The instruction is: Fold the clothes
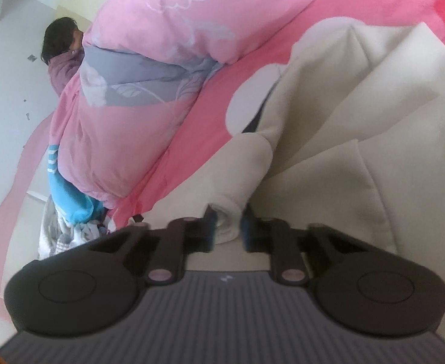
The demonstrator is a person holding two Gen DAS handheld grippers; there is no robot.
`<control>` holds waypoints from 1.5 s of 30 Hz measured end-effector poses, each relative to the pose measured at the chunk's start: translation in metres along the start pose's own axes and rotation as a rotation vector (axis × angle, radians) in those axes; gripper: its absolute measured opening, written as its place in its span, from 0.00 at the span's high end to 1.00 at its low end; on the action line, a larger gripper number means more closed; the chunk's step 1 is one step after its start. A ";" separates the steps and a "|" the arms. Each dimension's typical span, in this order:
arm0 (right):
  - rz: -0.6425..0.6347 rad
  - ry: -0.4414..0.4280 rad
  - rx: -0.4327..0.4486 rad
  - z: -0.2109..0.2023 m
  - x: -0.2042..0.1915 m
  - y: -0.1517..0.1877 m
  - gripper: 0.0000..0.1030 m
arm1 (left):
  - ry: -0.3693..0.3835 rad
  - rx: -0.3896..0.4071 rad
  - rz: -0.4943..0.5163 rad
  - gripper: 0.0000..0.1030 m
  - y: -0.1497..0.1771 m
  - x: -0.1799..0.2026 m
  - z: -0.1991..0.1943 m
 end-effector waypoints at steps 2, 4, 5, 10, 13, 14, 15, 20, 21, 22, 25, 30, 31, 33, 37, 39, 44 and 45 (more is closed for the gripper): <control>0.002 -0.008 0.025 0.004 -0.001 -0.005 0.91 | 0.008 0.027 0.000 0.91 -0.003 0.003 0.005; 0.015 -0.020 0.047 0.007 -0.002 -0.009 0.92 | -0.012 0.039 0.023 0.91 -0.002 0.004 0.009; 0.016 -0.019 0.055 0.008 0.000 -0.010 0.92 | -0.034 0.036 0.045 0.91 0.001 0.004 0.011; 0.023 -0.013 0.031 0.011 0.012 -0.001 0.92 | -0.066 0.023 0.092 0.86 0.011 0.000 0.004; 0.057 -0.042 0.029 0.009 0.017 0.002 0.89 | -0.074 0.028 0.147 0.62 0.011 0.008 -0.008; 0.065 -0.043 0.026 0.008 0.016 0.001 0.87 | -0.087 0.046 0.179 0.59 0.011 0.012 -0.014; 0.068 -0.044 0.026 0.006 0.015 0.001 0.82 | -0.106 0.073 0.224 0.58 0.012 0.017 -0.023; 0.021 -0.006 0.053 -0.017 0.008 0.005 0.55 | -0.149 0.175 0.396 0.57 0.013 0.039 -0.057; -0.002 0.023 0.069 -0.024 0.006 0.006 0.53 | -0.159 0.204 0.421 0.57 0.011 0.043 -0.062; -0.041 0.068 0.093 -0.033 0.002 0.006 0.53 | -0.178 0.236 0.446 0.58 0.009 0.048 -0.066; -0.188 0.180 0.183 -0.054 -0.015 0.002 0.52 | -0.188 0.294 0.495 0.58 -0.002 0.065 -0.063; -0.345 0.208 0.257 -0.046 -0.048 -0.013 0.67 | -0.212 0.262 0.547 0.70 -0.010 0.088 -0.025; -0.370 0.218 0.257 -0.038 -0.052 -0.016 0.75 | -0.245 0.233 0.560 0.77 -0.008 0.087 -0.015; -0.415 0.260 0.247 -0.020 -0.051 -0.018 0.83 | -0.305 0.156 0.571 0.83 0.003 0.076 -0.001; -0.423 0.346 0.148 0.010 -0.017 0.000 0.93 | -0.350 0.092 0.596 0.84 0.026 0.054 0.011; -0.440 0.332 0.173 0.010 -0.006 0.007 0.95 | -0.342 0.097 0.603 0.84 0.027 0.052 0.010; -0.452 0.355 0.172 -0.004 -0.027 -0.005 0.94 | -0.329 0.098 0.590 0.84 0.025 0.048 0.009; -0.468 0.346 0.188 -0.007 -0.035 -0.005 0.93 | -0.330 0.101 0.591 0.84 0.026 0.048 0.010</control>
Point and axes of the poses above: each gripper's, at about its wrist camera, not at the fingertips, and z roughly the way its jaws point, x to its right, y to its underside, the point moved 7 cm from there along z, roughly the way its jaws point, and after that the axes turned 1 degree about -y, right-handed, at the moved point
